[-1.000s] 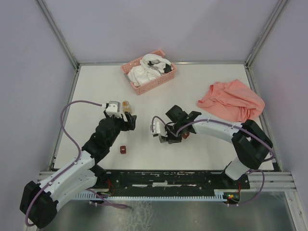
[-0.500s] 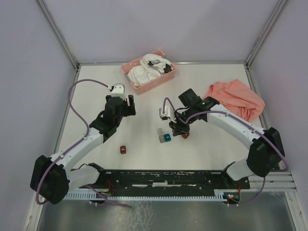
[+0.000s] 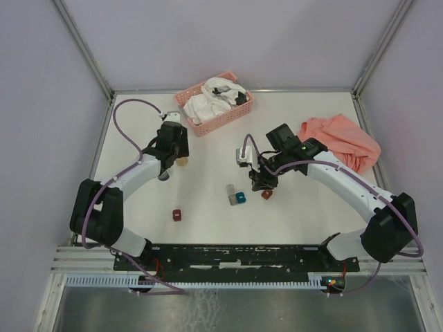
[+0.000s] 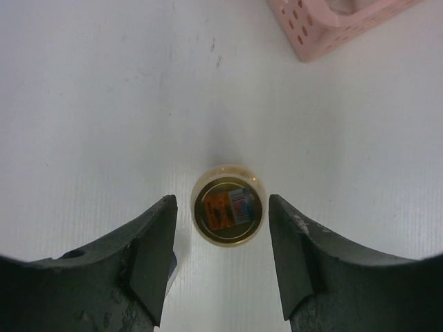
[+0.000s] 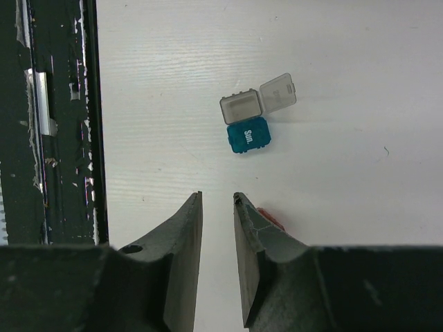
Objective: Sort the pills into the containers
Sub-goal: Unscrew the lid of the pill bottle.
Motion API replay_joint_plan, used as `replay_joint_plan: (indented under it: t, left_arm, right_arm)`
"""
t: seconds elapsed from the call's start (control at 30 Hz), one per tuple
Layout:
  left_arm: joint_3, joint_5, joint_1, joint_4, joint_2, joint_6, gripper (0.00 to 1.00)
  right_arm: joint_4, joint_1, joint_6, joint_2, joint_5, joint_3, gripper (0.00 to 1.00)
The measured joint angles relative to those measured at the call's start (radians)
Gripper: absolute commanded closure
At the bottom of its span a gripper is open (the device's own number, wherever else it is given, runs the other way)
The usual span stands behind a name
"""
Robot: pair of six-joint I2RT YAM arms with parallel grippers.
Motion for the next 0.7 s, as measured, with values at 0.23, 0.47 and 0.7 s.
replay_joint_plan:
  t: [0.23, 0.47, 0.7]
  left_arm:
    - [0.014, 0.014, 0.008, -0.019, 0.055, 0.012, 0.37]
    - [0.022, 0.031, 0.008, -0.019, 0.055, 0.013, 0.37]
    - [0.024, 0.029, 0.008, -0.018, 0.055, 0.013, 0.4]
  right_arm:
    - [0.0, 0.0, 0.0, 0.0, 0.0, 0.0, 0.67]
    - [-0.006, 0.0, 0.0, 0.0, -0.001, 0.0, 0.67]
    - [-0.016, 0.0, 0.0, 0.002, -0.004, 0.0, 0.67]
